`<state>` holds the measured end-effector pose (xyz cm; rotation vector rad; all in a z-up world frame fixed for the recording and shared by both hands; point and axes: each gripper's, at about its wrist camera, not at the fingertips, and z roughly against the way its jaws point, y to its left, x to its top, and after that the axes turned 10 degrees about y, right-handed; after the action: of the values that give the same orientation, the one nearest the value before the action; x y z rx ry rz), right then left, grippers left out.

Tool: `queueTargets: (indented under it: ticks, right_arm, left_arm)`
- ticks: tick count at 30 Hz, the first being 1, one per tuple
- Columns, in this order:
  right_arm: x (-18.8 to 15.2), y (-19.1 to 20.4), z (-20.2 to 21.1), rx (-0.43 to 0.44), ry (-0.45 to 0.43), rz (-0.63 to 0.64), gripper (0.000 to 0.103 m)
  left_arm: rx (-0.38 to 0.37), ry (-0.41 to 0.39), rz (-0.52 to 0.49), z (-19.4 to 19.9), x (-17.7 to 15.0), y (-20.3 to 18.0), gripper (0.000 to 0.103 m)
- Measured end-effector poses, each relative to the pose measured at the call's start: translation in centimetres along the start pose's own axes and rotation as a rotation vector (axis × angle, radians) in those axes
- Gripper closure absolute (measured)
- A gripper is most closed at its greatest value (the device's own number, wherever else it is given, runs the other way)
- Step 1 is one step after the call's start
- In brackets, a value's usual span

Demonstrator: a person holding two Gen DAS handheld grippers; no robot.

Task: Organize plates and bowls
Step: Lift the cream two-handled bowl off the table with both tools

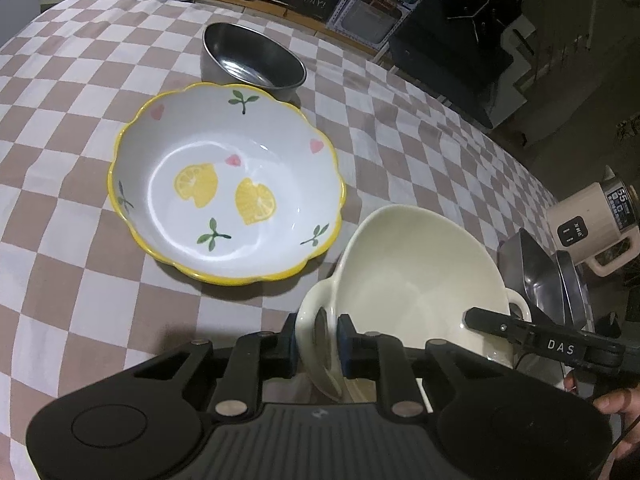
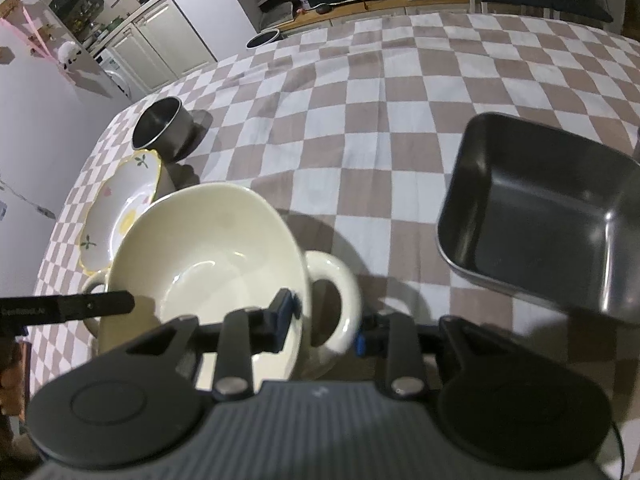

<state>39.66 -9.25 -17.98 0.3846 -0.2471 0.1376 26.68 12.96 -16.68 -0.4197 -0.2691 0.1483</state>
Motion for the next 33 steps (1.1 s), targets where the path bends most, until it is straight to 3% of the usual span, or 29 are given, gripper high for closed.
queueTargets:
  ticks: [4, 19, 27, 33]
  right_arm:
    - [0.3, -0.2, -0.2, 0.018, 0.018, -0.031, 0.068]
    - [-0.3, 1.1, -0.1, -0.044, -0.018, 0.053, 0.067]
    - [-0.8, 1.9, 0.1, -0.068, -0.019, 0.096, 0.067]
    - [-0.6, 2.1, -0.1, -0.079, -0.017, 0.104, 0.066]
  left_arm:
    - [0.001, -0.008, 0.005, -0.1, -0.1, 0.0, 0.082]
    - [-0.003, -0.043, -0.019, -0.3, -0.2, 0.1, 0.082]
    - [0.07, -0.045, -0.119, -0.4, -0.5, -1.0, 0.077]
    - [0.104, -0.031, -0.136, -0.6, -0.5, -1.5, 0.075]
